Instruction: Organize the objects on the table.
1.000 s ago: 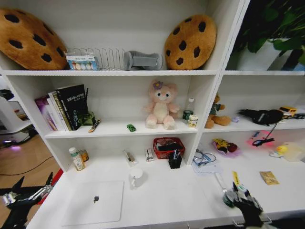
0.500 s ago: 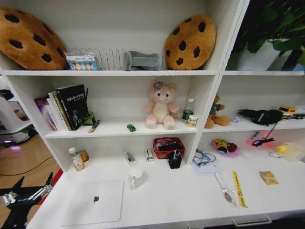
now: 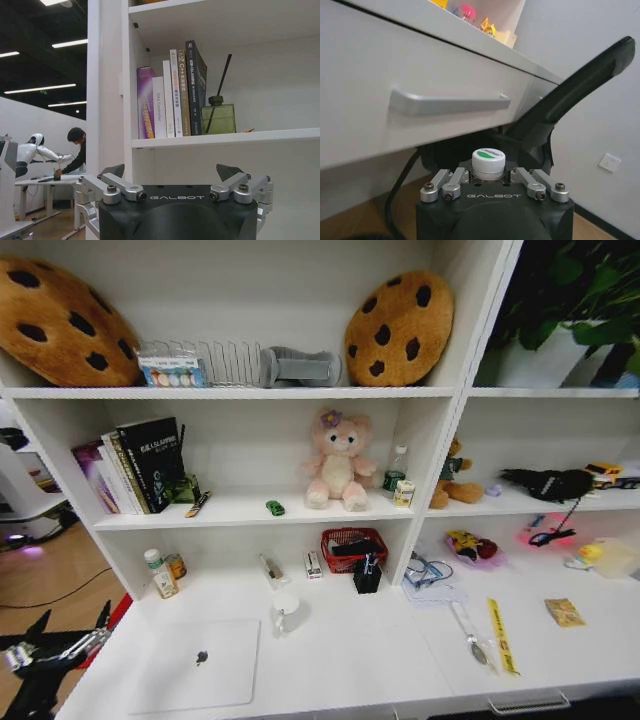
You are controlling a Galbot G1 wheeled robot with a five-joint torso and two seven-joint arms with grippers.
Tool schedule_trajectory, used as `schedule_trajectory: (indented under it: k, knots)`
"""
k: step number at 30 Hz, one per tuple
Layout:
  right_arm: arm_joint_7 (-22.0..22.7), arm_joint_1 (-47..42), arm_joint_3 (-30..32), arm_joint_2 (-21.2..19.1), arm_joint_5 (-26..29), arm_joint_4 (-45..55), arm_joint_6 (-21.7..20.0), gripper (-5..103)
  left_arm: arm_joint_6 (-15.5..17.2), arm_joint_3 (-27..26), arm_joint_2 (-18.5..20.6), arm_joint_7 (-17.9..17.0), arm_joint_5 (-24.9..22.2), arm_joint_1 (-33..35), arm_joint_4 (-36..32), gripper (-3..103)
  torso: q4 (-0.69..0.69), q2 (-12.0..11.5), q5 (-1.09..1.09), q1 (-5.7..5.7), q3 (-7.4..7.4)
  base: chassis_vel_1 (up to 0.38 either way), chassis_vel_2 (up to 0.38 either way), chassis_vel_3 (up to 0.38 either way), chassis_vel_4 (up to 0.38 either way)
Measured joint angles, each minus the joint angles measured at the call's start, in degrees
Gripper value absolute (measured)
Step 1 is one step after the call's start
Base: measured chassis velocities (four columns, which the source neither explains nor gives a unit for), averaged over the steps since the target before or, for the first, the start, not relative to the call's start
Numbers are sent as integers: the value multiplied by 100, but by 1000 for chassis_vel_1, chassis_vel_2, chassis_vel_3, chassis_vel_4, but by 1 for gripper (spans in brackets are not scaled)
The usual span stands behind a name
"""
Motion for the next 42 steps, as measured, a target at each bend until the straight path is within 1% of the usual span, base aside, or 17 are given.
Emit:
schedule_trajectory:
  k: [2, 5, 6, 8, 9, 10, 11, 16, 19, 20, 22, 29, 31, 32, 34, 38, 42]
  knots:
    - [3, 246, 2, -111, 73, -194, -8, 28, 0, 0, 0, -2, 0, 0, 0, 100, 2, 0, -1, 1, 0, 0, 0, 0, 0]
    - [-260, 407, -158, -214, 169, -308, 8, 42, 0, 0, 0, -1, 0, 0, 1, 100, 1, -1, -1, 1, 0, 0, 0, 0, 0]
    - [-260, 407, -158, -214, 169, -308, 8, 42, 0, 0, 0, -1, 0, 0, 1, 100, 1, -1, -1, 1, 0, 0, 0, 0, 0]
    - [-444, 331, -283, -157, 110, -308, 153, 54, 0, 0, 0, -1, 0, 0, 0, 100, -1, 0, 0, 0, 0, 0, 0, 0, 0]
    - [-498, 292, -329, -102, 70, -311, 250, 54, 0, 0, 0, -1, 0, 0, 0, 100, -2, 0, -1, 0, 0, 0, 0, 0, 0]
    - [-498, 292, -329, -102, 70, -311, 250, 54, 0, 0, 0, -1, 0, 0, 0, 100, -2, 0, -1, 0, 0, 0, 0, 0, 0]
    - [-531, 255, -365, -27, 1, -335, 349, 65, 0, 0, 0, -1, 0, 0, 0, 100, -2, 0, 0, 0, 0, 0, 0, 0, 0]
    - [-533, 78, -427, 90, -150, -233, 444, 76, 0, 0, 0, -1, 0, 0, 0, 100, -1, 0, -1, 0, -1, 0, 0, 0, 0]
    - [-497, -316, -497, 168, -314, 134, 535, 91, 0, 0, 0, -1, 0, 0, 0, 100, -1, 0, -2, 0, -1, 0, 0, 0, 0]
    - [-497, -316, -497, 168, -314, 134, 535, 91, 0, 0, 0, -1, 0, 0, 0, 100, -1, 0, -2, 0, -1, 0, 0, 0, 0]
    - [-455, -549, -525, 195, -403, 386, 611, 99, 0, 0, 0, -1, 0, 0, 0, 100, -1, 0, 0, 0, -1, 0, 0, 0, 0]
    - [-390, -1431, -678, 215, -730, 1267, 861, 100, 0, 0, 0, -1, 0, 0, 0, 100, -2, 0, -1, 0, -1, 0, 0, 0, 0]
    - [-209, -2203, -797, 239, -1002, 2039, 1042, 100, 0, 0, 0, -1, 0, 0, 0, 100, -1, 0, -1, 0, -2, 0, 0, 0, 0]
    - [-209, -2203, -797, 239, -1002, 2039, 1042, 100, 0, 0, 0, -1, 0, 0, 0, 100, -1, 0, -1, 0, -2, 0, 0, 0, 0]
    - [120, -2880, -907, 282, -1211, 2726, 1090, 100, 0, 0, 0, -1, 0, 0, 0, 100, -2, 1, -2, 0, -2, 0, 0, 0, 0]
    - [529, -3469, -1026, 337, -1535, 3349, 1125, 100, 0, 0, 0, 0, 0, 0, 1, 100, -2, 1, -2, 0, -1, 0, 0, 0, 0]
    - [634, -3786, -948, 383, -1654, 4001, 1088, 100, 0, 0, 0, 0, 0, 0, 0, 100, -2, 1, 0, 0, -2, 0, 0, 0, 0]
